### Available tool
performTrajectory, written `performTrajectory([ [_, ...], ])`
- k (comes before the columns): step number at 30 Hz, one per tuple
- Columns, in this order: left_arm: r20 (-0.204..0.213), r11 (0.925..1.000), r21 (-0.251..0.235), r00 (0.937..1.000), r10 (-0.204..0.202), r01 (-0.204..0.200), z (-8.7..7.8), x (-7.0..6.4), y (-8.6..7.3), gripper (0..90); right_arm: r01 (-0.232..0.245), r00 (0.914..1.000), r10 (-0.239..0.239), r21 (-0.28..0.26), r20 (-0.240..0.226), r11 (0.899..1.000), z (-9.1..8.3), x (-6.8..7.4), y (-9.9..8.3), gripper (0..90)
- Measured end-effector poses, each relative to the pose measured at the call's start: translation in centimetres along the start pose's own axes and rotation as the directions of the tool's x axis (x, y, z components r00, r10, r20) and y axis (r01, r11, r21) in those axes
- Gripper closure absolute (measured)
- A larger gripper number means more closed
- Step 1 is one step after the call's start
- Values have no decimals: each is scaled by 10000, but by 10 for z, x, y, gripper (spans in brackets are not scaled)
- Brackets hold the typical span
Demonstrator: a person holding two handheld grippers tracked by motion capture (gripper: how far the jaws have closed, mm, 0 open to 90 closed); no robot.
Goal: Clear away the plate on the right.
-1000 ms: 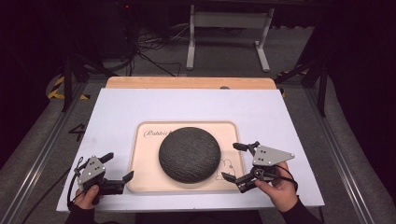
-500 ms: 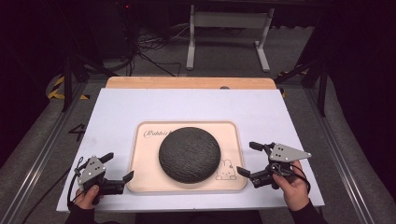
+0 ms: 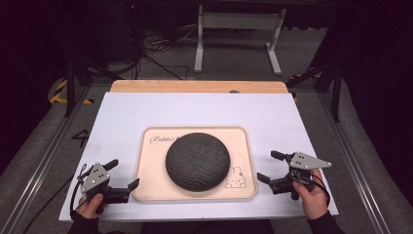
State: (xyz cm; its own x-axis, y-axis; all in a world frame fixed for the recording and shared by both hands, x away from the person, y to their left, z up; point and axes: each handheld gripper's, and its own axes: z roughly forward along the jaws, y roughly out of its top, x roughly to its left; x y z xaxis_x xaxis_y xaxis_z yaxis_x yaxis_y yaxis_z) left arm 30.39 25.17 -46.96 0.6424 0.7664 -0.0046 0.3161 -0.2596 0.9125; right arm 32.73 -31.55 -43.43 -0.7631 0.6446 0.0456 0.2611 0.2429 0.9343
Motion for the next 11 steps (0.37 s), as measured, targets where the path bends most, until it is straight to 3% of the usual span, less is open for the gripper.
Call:
performTrajectory([
  [11,31,9999,-84,9999,-122,122,0,0,-1,4,-557,9982,553,203,227,9982,0,-8,-21,16],
])
